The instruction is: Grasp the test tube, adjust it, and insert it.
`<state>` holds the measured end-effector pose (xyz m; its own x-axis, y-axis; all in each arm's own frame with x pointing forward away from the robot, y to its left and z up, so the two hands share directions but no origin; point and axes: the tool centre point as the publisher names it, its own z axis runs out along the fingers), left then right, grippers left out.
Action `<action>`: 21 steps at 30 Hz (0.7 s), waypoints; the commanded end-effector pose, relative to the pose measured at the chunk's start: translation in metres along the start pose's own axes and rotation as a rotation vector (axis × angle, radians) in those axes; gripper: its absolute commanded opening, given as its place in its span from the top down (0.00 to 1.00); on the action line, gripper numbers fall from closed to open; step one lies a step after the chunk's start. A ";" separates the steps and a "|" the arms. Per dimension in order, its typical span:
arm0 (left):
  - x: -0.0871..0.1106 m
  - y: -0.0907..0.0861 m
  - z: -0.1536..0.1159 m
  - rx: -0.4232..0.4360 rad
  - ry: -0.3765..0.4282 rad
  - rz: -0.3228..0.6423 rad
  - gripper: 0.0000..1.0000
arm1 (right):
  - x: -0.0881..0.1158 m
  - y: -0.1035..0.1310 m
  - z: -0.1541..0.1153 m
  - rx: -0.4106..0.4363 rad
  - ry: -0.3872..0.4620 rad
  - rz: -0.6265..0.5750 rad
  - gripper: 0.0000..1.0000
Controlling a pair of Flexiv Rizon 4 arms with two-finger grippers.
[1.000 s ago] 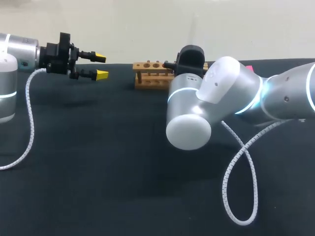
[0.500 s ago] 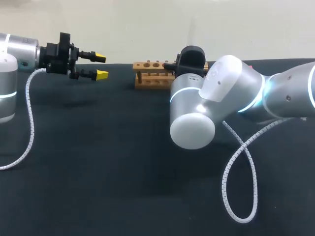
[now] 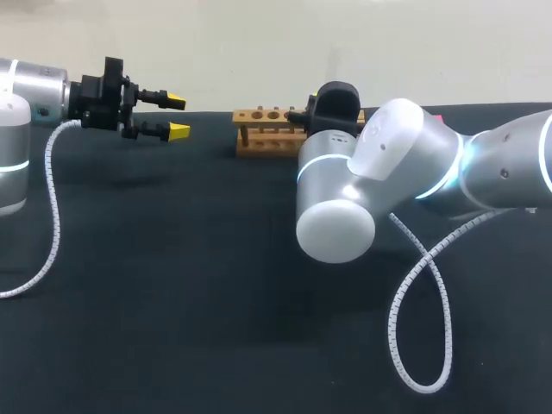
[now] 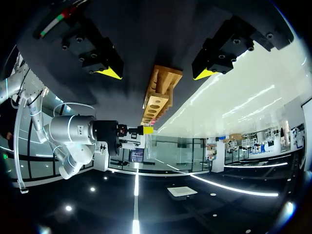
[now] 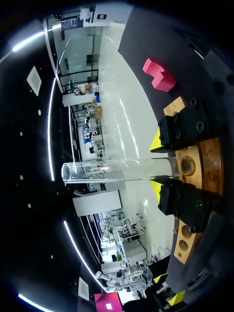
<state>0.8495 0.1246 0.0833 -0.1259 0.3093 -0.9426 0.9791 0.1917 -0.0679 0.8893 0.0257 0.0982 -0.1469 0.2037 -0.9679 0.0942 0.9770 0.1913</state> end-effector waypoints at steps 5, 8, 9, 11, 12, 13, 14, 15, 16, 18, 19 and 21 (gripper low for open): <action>0.001 0.002 0.000 0.005 -0.002 0.003 0.00 | -0.010 0.000 -0.004 0.014 -0.034 -0.011 0.74; 0.001 0.002 0.000 0.005 -0.002 0.003 0.00 | -0.010 0.001 -0.005 0.012 -0.039 -0.014 0.80; 0.001 0.002 0.000 0.005 -0.002 0.003 0.00 | -0.010 0.001 -0.004 0.010 -0.039 -0.018 0.79; 0.001 0.002 0.000 0.005 -0.002 0.003 0.00 | -0.009 0.002 -0.005 0.010 -0.039 -0.023 0.77; 0.001 0.002 0.000 0.005 -0.002 0.003 0.00 | -0.009 0.002 -0.005 0.010 -0.039 -0.024 0.76; 0.001 0.002 0.000 0.005 -0.002 0.003 0.00 | -0.009 0.002 -0.005 0.009 -0.039 -0.027 0.74; 0.001 0.002 0.000 0.005 -0.002 0.003 0.00 | -0.009 0.002 -0.006 0.008 -0.040 -0.029 0.74; 0.001 0.002 0.000 0.005 -0.002 0.003 0.00 | -0.009 0.003 -0.006 0.004 -0.042 -0.032 0.74; 0.001 0.002 0.000 0.005 -0.002 0.003 0.00 | -0.011 0.004 -0.006 0.002 -0.043 -0.034 0.73; 0.001 0.002 0.000 0.005 -0.002 0.003 0.00 | -0.012 0.005 -0.007 -0.003 -0.047 -0.042 0.72; 0.001 0.002 0.000 0.005 -0.002 0.003 0.00 | -0.012 0.005 -0.006 -0.004 -0.049 -0.043 0.71; 0.001 0.002 0.000 0.005 -0.002 0.003 0.00 | -0.013 0.005 -0.006 -0.008 -0.054 -0.047 0.70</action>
<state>0.8495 0.1246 0.0833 -0.1259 0.3093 -0.9426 0.9791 0.1917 -0.0679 0.8861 0.0295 0.1124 -0.0996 0.1546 -0.9829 0.0843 0.9856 0.1465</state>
